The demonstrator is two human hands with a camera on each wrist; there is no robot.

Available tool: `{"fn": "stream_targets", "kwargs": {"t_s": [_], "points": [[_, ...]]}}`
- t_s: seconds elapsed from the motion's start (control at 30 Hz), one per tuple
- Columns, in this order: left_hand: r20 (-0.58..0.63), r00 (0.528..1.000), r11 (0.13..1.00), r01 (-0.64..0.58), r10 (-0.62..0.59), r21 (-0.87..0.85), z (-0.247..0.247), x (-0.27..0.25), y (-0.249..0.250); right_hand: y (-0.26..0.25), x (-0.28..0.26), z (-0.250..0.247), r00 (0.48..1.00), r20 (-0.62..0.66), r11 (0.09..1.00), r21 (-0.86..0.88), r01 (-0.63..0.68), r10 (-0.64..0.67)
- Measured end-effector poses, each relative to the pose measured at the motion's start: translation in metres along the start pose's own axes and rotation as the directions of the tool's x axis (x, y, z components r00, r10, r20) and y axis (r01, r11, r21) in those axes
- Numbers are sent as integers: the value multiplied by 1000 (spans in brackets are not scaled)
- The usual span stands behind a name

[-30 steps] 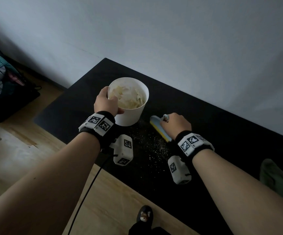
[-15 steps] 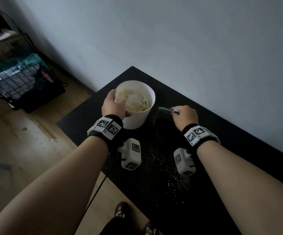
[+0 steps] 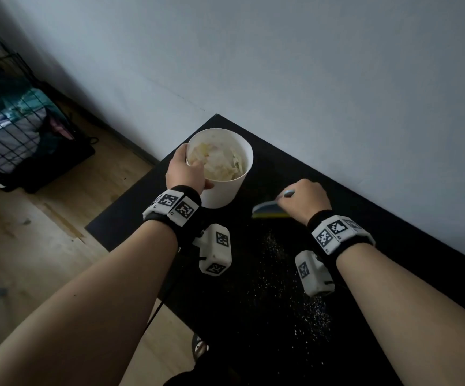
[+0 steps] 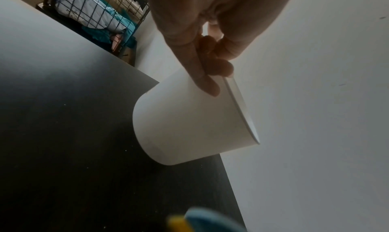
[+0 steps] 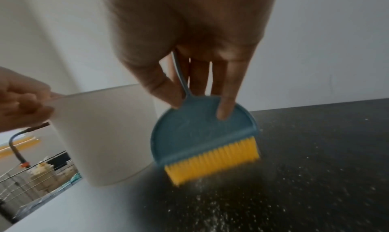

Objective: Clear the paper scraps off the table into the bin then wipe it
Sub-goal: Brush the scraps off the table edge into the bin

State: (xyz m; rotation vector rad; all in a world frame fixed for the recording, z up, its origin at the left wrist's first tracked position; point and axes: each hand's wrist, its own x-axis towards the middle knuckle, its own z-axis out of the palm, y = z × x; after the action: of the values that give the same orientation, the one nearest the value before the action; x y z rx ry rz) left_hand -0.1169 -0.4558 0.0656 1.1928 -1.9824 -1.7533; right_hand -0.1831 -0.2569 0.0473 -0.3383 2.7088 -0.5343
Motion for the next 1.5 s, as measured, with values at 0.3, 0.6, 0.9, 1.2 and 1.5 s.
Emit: {"fn": "stream_targets", "kwargs": {"t_s": [0.3,0.6,0.9,1.2,1.5], "points": [[29,1000,1000,-8,8,9,4,9,-6,3,-3,13,985,165,996,-78,-42,54],[94,995,999,-24,21,32,21,6,6,4,-23,-3,996,58,997,-24,-73,74],[125,992,999,-17,12,45,21,4,2,1,-28,19,961,272,998,26,-60,51],[171,984,998,-49,41,41,32,-5,13,3,-28,-1,997,71,992,120,-34,26],[195,980,992,-58,36,110,38,-3,13,18,-39,-10,958,276,996,16,-91,83]]}}
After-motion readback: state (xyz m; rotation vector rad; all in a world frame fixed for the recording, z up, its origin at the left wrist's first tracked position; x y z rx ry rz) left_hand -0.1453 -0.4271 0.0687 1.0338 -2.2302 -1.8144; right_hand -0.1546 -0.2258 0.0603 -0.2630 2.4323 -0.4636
